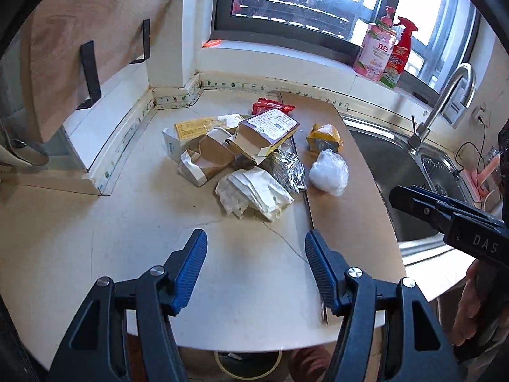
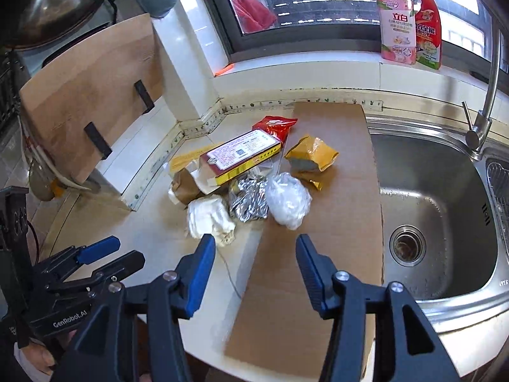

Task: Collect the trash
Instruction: 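Grasp the white paper with the left tool while the right tool grasps the plastic bag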

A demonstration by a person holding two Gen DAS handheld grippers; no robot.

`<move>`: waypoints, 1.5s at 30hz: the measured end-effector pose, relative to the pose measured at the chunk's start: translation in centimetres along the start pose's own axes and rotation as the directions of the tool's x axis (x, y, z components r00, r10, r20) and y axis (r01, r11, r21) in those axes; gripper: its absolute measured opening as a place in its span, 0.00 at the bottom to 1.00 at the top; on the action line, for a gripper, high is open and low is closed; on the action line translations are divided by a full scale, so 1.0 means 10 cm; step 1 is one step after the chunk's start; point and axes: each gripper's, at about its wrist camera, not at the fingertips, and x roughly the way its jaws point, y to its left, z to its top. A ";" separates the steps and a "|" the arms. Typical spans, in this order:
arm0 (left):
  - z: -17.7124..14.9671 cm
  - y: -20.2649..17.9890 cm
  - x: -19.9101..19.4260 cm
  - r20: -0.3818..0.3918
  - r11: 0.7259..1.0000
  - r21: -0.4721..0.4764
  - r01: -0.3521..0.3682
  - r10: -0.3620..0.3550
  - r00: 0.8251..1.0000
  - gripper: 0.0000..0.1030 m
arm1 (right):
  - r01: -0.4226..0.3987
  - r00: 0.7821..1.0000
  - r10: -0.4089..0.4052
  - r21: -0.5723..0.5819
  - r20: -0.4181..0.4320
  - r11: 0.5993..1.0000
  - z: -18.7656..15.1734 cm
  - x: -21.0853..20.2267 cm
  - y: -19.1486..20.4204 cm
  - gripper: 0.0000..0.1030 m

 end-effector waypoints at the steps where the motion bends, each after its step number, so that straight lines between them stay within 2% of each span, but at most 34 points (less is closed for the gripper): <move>1: 0.07 0.01 0.10 -0.006 1.000 -0.014 0.006 -0.006 1.000 0.61 | 0.006 1.000 -0.006 0.010 -0.008 1.000 0.07 0.11 -0.04 0.52; 7: 0.40 0.09 0.75 -0.068 0.995 -0.095 0.015 -0.022 0.997 0.61 | 0.018 0.997 -0.010 0.091 -0.080 0.996 0.30 0.71 -0.31 0.52; 10: 0.47 0.11 1.01 -0.096 0.993 -0.118 0.019 -0.031 0.995 0.61 | -0.002 0.993 0.017 0.130 -0.115 0.991 0.32 0.94 -0.43 0.52; 17: 0.48 0.07 1.40 -0.135 0.988 -0.149 0.033 -0.053 0.989 0.61 | -0.104 0.984 0.129 0.192 -0.121 0.976 0.28 1.13 -0.53 0.51; 22: 0.46 0.08 1.52 -0.131 0.984 -0.175 0.031 -0.055 0.990 0.61 | -0.118 0.981 0.142 0.180 -0.130 0.977 0.25 1.20 -0.49 0.49; 27: 0.46 0.10 1.53 -0.114 0.981 -0.194 0.028 -0.050 0.992 0.60 | -0.128 0.980 0.151 0.170 -0.129 0.977 0.22 1.20 -0.45 0.37; 29: 0.44 0.11 1.53 -0.109 0.979 -0.199 0.033 -0.056 0.992 0.51 | -0.137 0.979 0.159 0.172 -0.125 0.976 0.20 1.18 -0.45 0.32; 34: 0.41 0.18 1.43 -0.101 0.975 -0.218 0.049 -0.073 0.992 0.38 | -0.151 0.979 0.170 0.155 -0.116 0.976 0.15 1.10 -0.41 0.23; 39: 0.38 0.19 1.21 -0.075 0.976 -0.210 0.051 -0.068 0.995 0.20 | -0.174 0.978 0.188 0.139 -0.096 0.975 0.13 0.92 -0.30 0.21; 45: 0.34 0.15 0.79 -0.034 0.983 -0.173 0.062 -0.069 0.997 0.19 | -0.197 0.977 0.205 0.103 -0.066 0.975 0.08 0.56 -0.11 0.21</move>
